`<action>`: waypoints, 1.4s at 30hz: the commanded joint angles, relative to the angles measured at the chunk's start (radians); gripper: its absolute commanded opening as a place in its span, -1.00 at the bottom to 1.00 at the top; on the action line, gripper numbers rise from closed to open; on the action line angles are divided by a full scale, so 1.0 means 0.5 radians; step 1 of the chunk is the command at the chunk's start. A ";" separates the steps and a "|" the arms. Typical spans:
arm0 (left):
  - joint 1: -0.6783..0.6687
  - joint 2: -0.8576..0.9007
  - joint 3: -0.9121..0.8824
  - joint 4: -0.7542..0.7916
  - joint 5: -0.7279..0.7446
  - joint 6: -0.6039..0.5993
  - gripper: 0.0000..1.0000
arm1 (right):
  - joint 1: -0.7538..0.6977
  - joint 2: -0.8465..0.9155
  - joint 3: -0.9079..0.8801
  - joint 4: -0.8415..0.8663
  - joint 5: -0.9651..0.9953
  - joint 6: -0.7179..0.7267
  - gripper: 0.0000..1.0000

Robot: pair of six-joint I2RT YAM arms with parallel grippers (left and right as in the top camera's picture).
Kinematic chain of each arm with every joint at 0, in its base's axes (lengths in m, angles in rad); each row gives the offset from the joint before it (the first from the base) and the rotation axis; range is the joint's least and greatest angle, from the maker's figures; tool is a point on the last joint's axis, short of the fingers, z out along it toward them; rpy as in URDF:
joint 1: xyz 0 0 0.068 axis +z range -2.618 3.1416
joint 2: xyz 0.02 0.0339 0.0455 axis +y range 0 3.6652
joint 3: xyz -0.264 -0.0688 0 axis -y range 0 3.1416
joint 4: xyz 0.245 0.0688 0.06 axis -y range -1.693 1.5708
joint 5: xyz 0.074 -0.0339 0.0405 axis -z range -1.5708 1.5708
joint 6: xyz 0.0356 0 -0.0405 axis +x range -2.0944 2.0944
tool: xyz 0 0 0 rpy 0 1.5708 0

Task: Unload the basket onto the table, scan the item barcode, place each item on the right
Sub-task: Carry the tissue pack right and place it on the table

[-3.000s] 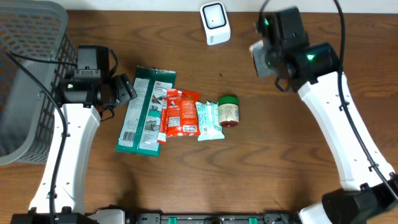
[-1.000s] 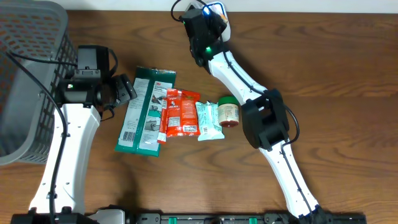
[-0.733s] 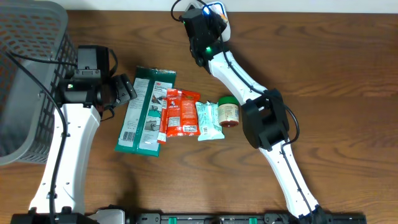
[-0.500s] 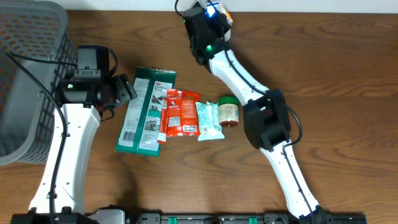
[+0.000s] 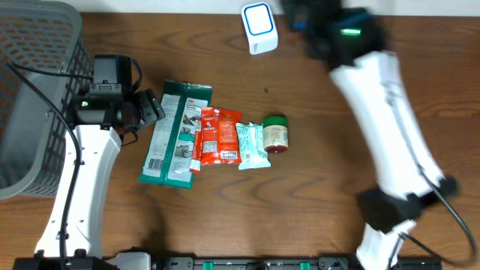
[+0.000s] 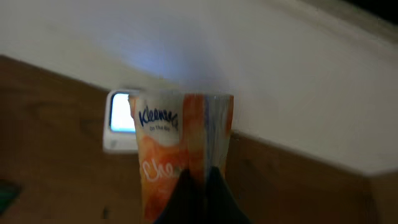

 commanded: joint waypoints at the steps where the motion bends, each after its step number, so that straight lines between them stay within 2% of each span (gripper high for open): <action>1: 0.005 -0.014 0.019 -0.006 -0.011 0.020 0.70 | -0.210 -0.104 -0.008 -0.252 -0.532 0.262 -0.98; 10: 0.005 -0.014 0.019 -0.006 -0.012 0.020 0.71 | -0.723 -0.093 -0.054 -0.831 -0.627 0.328 -0.97; 14: 0.005 -0.014 0.019 -0.006 -0.011 0.020 0.71 | -0.874 -0.066 -0.306 -0.892 -0.643 0.330 -0.97; 16: 0.005 -0.014 0.019 -0.006 -0.012 0.020 0.71 | -0.922 -0.066 -0.478 -0.826 -0.661 0.345 -0.97; 25: 0.005 -0.014 0.019 -0.006 -0.011 0.020 0.71 | -1.025 -0.066 -1.448 -0.146 -0.681 0.366 -0.98; 30: 0.005 -0.014 0.019 -0.006 -0.011 0.020 0.71 | -1.109 -0.066 -1.831 0.235 -0.581 0.433 -0.98; 39: 0.005 -0.014 0.019 -0.006 -0.012 0.020 0.71 | -1.264 -0.066 -2.135 0.557 -0.564 0.432 -0.97; 41: 0.005 -0.014 0.019 -0.006 -0.012 0.020 0.71 | -1.283 -0.066 -2.145 0.565 -0.563 0.431 -0.90; 42: 0.005 -0.014 0.019 -0.005 -0.011 0.020 0.71 | -1.292 -0.066 -2.146 0.571 -0.563 0.432 -0.75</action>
